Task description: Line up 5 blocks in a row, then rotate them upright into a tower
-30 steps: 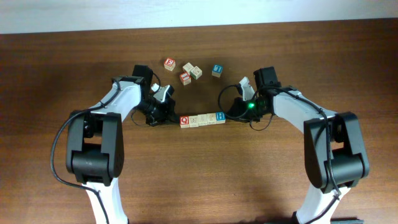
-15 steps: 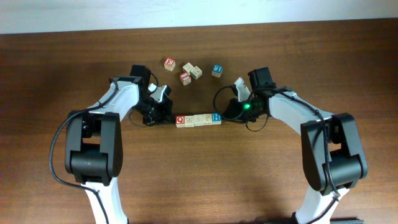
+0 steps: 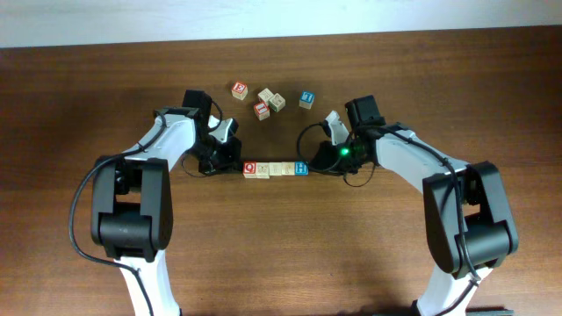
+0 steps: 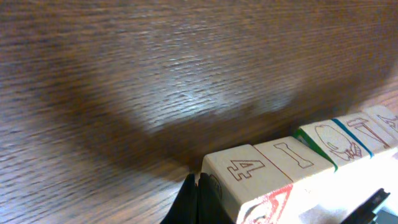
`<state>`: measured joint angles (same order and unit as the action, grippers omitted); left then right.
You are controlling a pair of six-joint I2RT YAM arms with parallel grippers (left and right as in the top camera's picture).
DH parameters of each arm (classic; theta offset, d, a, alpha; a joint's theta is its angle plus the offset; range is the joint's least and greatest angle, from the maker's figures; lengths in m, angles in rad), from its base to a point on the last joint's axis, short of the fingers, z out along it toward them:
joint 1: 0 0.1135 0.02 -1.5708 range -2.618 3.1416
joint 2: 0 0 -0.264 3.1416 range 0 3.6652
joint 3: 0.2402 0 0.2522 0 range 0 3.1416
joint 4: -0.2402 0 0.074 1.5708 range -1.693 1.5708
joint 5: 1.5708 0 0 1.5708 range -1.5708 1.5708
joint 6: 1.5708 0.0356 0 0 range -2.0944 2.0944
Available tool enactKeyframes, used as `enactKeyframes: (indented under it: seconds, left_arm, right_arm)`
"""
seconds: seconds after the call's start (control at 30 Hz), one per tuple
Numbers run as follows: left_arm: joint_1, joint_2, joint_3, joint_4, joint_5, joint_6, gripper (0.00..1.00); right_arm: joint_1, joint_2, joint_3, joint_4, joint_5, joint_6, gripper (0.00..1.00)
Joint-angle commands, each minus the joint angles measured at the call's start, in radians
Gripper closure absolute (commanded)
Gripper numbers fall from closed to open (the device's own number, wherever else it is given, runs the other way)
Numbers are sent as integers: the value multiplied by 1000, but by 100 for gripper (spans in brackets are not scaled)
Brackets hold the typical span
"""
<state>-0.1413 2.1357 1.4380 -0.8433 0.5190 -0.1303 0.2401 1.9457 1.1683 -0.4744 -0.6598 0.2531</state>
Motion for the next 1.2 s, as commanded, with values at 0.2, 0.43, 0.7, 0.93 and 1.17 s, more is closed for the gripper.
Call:
enactKeyframes:
  seconds: [0.2, 0.43, 0.7, 0.93, 1.17]
  left_arm:
    - [1, 9, 6, -14, -277, -36, 100]
    - [7, 9, 97, -66, -344, -41, 100]
    - [6, 9, 97, -67, -340, -41, 100]
    - [6, 9, 97, -68, -325, -41, 100]
    - [6, 9, 97, -67, -325, -41, 100]
  right_arm:
    - [17, -26, 11, -16, 48, -12, 95]
    - [17, -26, 11, -8, 123, 25, 95]
    - [17, -6, 11, 49, 121, 52, 96]
    - [68, -6, 11, 110, 112, 71, 95]
    - [67, -7, 21, 123, 110, 71, 95]
